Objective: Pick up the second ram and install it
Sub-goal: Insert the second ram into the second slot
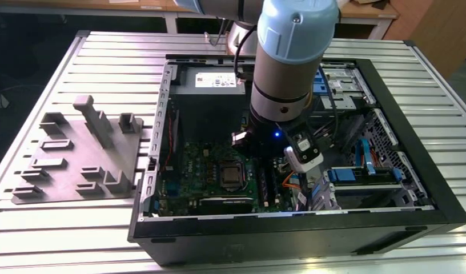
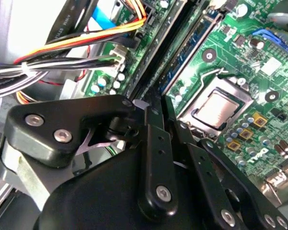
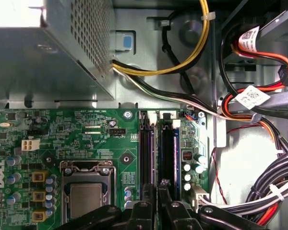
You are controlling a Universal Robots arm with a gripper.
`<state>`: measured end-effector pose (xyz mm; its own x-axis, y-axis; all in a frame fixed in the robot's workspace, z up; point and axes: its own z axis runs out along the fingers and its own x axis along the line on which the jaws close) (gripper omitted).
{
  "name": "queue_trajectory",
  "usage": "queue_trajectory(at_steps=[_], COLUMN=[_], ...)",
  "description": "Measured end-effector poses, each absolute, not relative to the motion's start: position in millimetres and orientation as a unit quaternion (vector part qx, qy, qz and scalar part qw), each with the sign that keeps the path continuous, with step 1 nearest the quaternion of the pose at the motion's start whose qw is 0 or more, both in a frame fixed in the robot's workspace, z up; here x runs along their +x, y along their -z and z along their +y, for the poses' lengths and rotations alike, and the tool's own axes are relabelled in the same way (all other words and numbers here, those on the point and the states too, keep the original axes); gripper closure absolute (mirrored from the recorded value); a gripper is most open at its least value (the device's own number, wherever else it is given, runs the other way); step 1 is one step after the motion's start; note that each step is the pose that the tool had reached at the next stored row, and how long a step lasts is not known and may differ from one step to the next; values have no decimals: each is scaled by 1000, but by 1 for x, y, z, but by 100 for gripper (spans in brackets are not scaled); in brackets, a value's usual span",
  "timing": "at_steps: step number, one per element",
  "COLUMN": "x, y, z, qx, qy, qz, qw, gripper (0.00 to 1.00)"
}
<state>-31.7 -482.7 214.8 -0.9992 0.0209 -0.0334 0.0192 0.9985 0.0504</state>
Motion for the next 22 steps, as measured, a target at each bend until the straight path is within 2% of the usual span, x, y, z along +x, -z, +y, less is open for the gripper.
queue_trajectory(at_steps=[11,18,19,20,22], x=[-32,-32,-32,-32,-32], y=[-235,-236,-236,-236,-236], z=[-483,-483,-483,-483,-483], qx=[10,10,10,10,10], qy=[-25,-25,-25,-25,-25], qz=[999,999,999,999,999], qw=[17,17,17,17,17], gripper=[81,81,83,89,90])
